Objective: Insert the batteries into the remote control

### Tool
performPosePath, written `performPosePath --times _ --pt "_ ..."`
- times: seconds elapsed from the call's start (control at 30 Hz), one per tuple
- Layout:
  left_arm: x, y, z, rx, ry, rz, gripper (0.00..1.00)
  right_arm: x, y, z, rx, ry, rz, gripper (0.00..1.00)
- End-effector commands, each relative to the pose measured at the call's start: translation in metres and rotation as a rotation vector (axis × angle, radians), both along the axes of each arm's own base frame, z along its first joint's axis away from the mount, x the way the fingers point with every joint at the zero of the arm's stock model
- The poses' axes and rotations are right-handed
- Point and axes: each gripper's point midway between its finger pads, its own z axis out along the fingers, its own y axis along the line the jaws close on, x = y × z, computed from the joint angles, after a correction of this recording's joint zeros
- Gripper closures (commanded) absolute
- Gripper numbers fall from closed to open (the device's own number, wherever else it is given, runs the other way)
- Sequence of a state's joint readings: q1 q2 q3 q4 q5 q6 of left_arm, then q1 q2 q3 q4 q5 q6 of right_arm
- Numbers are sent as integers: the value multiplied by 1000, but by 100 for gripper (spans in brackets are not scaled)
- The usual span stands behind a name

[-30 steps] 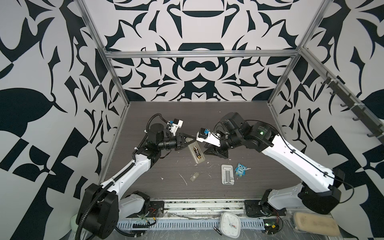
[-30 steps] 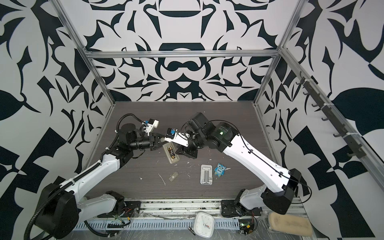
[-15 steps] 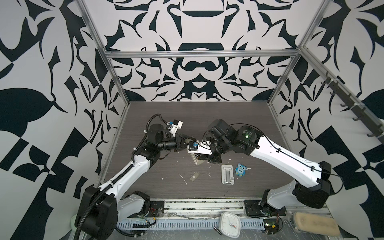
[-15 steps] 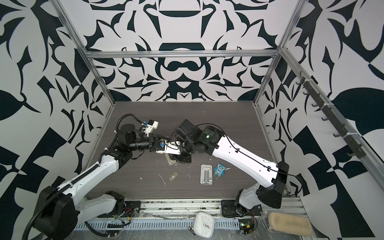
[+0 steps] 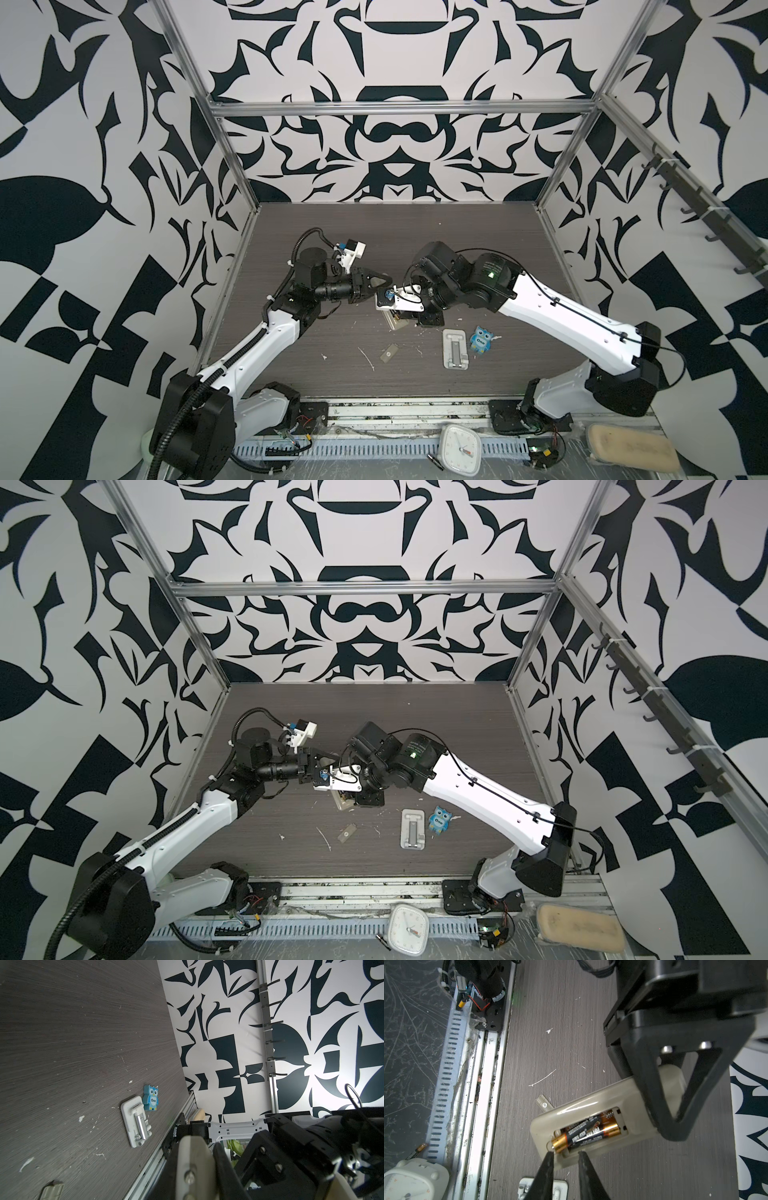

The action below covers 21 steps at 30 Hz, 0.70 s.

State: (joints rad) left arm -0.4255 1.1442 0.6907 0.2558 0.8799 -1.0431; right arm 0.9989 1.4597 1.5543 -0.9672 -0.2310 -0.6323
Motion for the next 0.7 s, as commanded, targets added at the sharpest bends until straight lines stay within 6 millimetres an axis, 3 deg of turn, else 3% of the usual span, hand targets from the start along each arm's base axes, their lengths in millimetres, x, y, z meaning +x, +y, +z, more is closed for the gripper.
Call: performPosePath --times 0.0,0.67 --pt "-4 0 8 -16 -27 -18 100 -4 -2 4 2 -19 20 74" --pt "-3 0 5 -11 -15 -17 100 1 8 -6 -7 -46 21 75"
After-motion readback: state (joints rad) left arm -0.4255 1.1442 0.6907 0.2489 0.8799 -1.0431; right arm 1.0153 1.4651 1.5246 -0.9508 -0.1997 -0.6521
